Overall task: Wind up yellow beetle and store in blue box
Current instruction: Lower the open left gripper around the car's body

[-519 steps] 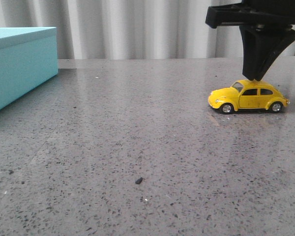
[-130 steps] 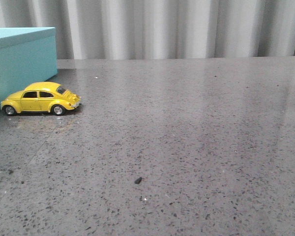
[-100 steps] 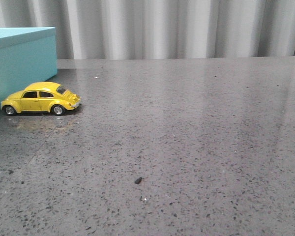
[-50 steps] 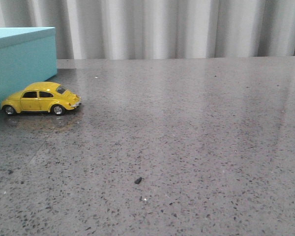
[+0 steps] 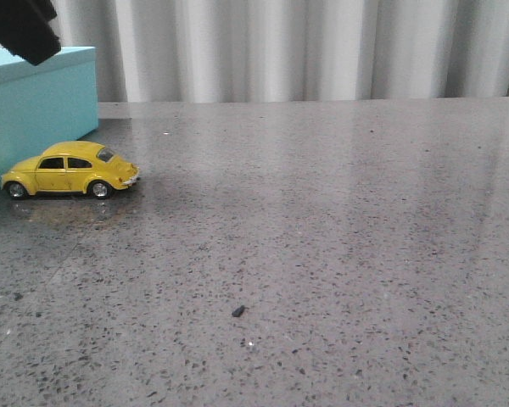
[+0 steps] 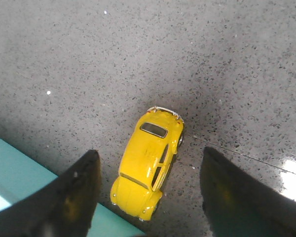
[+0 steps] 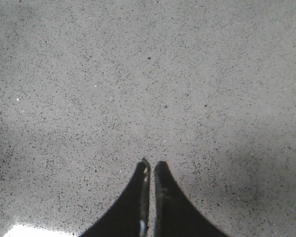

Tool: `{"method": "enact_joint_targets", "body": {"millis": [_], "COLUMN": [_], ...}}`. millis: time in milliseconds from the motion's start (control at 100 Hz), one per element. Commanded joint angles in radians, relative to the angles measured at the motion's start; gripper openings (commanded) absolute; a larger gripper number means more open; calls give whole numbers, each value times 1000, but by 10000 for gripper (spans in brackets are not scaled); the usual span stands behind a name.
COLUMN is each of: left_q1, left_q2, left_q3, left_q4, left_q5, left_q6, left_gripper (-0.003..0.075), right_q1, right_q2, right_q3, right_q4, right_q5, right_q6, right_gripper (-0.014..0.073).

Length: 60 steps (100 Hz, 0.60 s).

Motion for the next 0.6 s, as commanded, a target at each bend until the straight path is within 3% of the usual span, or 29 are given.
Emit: {"method": "enact_joint_targets", "body": {"millis": [0,130,310,590], "left_q1": [-9,-9,-9,-9], "left_q2": [-16,-15,-15,26], "left_q3": [-34,-34,-34,-34], "left_q4": [-26,-26,-26,-26], "left_q5": [-17,-27,-27,-82], "left_q6": [-15,-9,29,88], "left_gripper": [398,403,475,477], "right_q1": [-1,-1,-1,-1], "right_q2": [-30,-30,-30,-30], "right_q3": [-24,-24,-24,-24], "right_q4": [3,3,3,3], "right_q5": [-43,-41,-39,-46], "right_q6": [-15,-15,-15,-15], "right_gripper": [-61,-61,-61,-61]}}
